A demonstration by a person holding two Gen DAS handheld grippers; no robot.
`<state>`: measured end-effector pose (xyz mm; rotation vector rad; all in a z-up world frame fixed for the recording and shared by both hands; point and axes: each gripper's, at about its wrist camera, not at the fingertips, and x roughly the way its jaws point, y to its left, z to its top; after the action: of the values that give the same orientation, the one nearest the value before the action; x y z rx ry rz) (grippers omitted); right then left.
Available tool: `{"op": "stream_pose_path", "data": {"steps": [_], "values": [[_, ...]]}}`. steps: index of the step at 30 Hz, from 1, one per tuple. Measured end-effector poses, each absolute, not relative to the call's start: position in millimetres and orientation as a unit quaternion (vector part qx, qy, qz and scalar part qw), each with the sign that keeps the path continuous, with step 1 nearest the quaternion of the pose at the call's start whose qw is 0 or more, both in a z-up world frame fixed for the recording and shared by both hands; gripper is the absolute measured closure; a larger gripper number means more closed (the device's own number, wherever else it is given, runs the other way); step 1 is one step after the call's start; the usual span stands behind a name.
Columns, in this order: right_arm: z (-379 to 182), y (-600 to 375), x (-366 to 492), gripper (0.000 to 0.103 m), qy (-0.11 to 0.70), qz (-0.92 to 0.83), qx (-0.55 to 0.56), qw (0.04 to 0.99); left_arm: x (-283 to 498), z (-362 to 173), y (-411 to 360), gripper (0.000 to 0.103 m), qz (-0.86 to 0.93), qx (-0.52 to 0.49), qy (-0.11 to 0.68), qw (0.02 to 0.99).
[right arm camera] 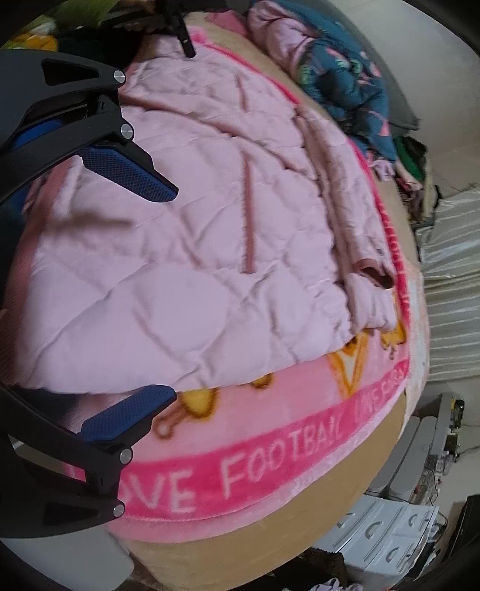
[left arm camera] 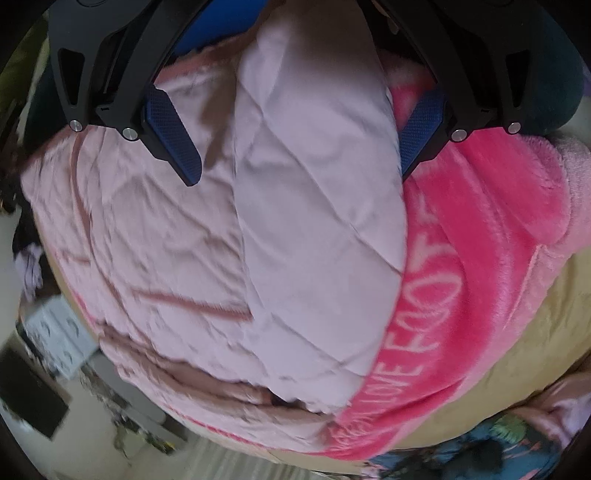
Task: Fold large clothes
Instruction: 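Lower both tools to the ribbed hem and close them on it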
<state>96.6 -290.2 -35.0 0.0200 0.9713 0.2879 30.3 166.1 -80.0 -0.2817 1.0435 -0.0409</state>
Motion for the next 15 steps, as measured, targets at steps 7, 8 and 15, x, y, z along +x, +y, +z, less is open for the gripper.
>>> {"op": "stream_pose_path", "data": {"steps": [7,8,15], "values": [[-42.3,-295.5,90.2,0.004,0.503,0.152,0.008,0.851,25.7,-86.4,154.0,0.009,-0.031,-0.107,0.512,0.852],[-43.8,-297.3,90.0,0.004,0.509,0.15,0.008,0.848,24.8,-86.9,152.9,0.009,-0.033,-0.104,0.513,0.852],[-61.1,-298.6,90.7,0.004,0.559,0.168,0.034,0.812,20.1,-89.0,149.0,0.009,-0.037,-0.091,0.515,0.852]]}}
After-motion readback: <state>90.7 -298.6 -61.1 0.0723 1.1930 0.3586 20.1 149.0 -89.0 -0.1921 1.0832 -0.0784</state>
